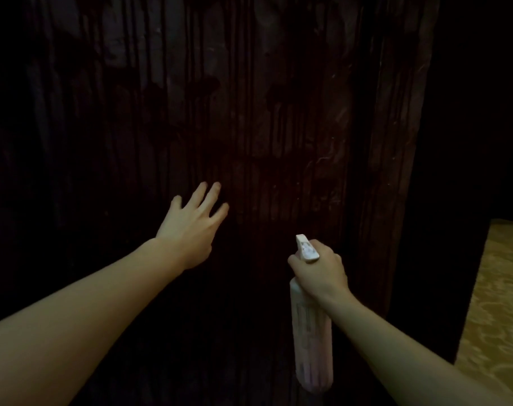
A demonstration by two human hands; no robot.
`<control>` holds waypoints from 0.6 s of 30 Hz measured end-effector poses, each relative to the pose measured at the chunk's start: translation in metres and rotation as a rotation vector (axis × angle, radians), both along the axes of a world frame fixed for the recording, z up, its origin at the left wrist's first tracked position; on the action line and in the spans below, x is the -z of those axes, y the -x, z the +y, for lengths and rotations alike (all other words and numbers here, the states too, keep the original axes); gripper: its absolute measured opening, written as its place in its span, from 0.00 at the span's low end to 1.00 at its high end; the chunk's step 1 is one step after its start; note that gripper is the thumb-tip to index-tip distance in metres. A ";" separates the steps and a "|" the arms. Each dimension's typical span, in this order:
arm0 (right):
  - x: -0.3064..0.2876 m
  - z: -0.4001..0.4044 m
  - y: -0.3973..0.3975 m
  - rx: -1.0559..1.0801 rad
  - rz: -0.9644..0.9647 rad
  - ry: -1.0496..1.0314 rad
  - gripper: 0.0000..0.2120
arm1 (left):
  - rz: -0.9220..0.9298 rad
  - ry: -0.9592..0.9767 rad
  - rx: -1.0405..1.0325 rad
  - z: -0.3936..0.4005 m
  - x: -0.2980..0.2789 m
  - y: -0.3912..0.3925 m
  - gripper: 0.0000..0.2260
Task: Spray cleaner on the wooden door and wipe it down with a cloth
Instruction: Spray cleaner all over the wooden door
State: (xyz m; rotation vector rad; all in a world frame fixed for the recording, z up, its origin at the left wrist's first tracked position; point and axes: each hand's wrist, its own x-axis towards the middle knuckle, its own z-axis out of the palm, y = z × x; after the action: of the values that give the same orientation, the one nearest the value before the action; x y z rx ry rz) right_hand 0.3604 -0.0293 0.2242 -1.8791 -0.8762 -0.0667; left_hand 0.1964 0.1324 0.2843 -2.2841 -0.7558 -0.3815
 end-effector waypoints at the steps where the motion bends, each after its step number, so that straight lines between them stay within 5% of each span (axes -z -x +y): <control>1: 0.003 0.004 0.005 -0.035 0.006 0.001 0.07 | 0.026 0.005 0.002 0.002 0.000 0.002 0.36; 12: 0.027 0.048 0.065 -0.269 -0.036 -0.013 0.06 | -0.070 0.039 0.100 0.013 0.015 0.048 0.30; 18: 0.050 0.070 0.092 -0.412 0.021 0.017 0.05 | 0.013 0.044 -0.009 0.031 0.042 0.074 0.36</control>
State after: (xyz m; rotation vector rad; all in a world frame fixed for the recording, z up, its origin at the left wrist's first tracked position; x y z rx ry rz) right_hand 0.2682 0.0403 0.1741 -1.6765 -1.2342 0.2123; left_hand 0.1223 0.1631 0.2426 -2.3217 -0.7745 -0.3484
